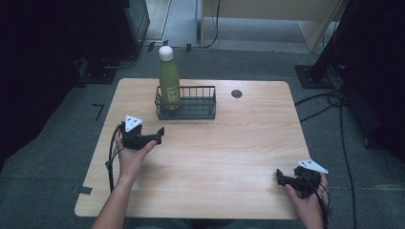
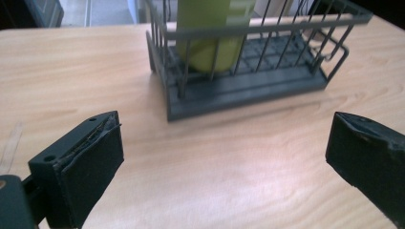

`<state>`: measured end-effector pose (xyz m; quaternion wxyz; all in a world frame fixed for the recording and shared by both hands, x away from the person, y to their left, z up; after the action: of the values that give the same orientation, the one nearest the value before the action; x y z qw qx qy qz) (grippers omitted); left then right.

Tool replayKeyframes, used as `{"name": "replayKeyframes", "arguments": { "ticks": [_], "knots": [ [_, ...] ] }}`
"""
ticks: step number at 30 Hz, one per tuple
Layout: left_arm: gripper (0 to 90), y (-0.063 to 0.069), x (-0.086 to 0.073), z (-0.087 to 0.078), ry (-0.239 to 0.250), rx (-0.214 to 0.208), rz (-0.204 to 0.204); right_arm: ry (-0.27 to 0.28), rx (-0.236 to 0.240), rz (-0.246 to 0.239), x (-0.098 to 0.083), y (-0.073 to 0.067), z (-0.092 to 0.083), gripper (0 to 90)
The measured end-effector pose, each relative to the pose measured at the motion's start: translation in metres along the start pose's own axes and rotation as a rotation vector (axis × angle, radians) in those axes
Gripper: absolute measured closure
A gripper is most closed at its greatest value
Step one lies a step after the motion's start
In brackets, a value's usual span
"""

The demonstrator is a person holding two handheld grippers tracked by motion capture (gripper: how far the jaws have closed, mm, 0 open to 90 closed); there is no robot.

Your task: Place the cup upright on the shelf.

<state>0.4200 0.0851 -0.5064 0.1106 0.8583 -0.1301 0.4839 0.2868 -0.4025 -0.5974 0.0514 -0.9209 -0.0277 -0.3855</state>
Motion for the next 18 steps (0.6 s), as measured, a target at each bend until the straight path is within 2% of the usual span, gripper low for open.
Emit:
{"name": "replayKeyframes", "arguments": {
  "ticks": [6, 18],
  "knots": [
    [0.0, -0.004, -0.021, -0.008, -0.022, 0.008, -0.015, 0.0, 0.0, 0.0, 0.0, 0.0, 0.0, 0.0],
    [0.0, -0.021, -0.074, -0.019, -0.106, 0.066, 0.0, 0.0, 0.0, 0.0, 0.0, 0.0, 0.0, 0.0]
  ]
}}
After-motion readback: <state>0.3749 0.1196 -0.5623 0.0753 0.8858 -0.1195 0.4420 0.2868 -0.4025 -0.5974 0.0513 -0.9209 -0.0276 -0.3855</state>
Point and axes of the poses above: each handheld gripper's, and its own axes: z roughly forward along the jaws, x roughly out of its top, y roughly to its right, the point moved 10 cm from there along z, roughly forward along the jaws, and after that the axes turned 4 degrees about x, right-handed, at the moved point
